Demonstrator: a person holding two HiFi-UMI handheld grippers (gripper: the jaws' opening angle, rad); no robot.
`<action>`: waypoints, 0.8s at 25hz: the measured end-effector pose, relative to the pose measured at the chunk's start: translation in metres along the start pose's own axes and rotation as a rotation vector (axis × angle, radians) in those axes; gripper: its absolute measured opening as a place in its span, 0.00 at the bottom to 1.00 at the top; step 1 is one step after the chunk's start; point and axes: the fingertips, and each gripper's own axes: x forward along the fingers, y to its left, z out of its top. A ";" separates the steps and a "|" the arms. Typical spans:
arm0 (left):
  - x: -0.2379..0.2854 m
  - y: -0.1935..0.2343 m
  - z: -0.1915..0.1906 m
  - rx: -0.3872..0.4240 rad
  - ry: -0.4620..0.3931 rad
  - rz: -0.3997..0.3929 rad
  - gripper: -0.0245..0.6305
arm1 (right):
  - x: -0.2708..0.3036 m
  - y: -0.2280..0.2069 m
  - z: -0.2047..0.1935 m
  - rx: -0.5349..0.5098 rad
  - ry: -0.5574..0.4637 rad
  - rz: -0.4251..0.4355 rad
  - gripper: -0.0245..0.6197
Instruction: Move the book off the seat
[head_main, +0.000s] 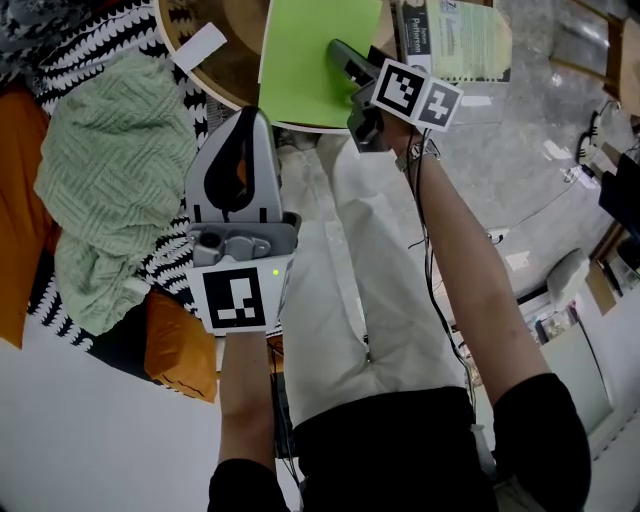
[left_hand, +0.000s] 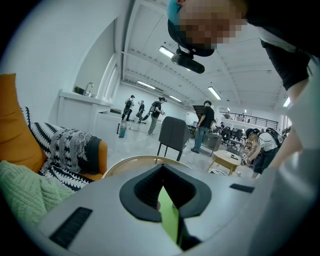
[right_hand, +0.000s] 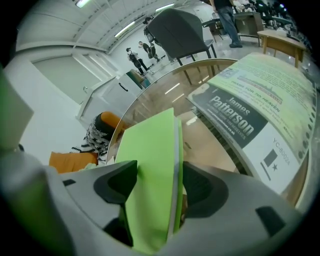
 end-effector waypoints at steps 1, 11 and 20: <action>0.000 0.000 0.000 -0.001 -0.001 0.001 0.05 | 0.000 0.000 0.000 0.001 0.000 0.000 0.46; -0.004 -0.002 0.002 0.007 -0.004 0.000 0.05 | -0.005 -0.007 -0.001 -0.067 -0.005 -0.107 0.49; -0.013 -0.004 0.015 0.026 -0.021 -0.003 0.05 | -0.033 -0.001 0.007 -0.086 -0.056 -0.133 0.49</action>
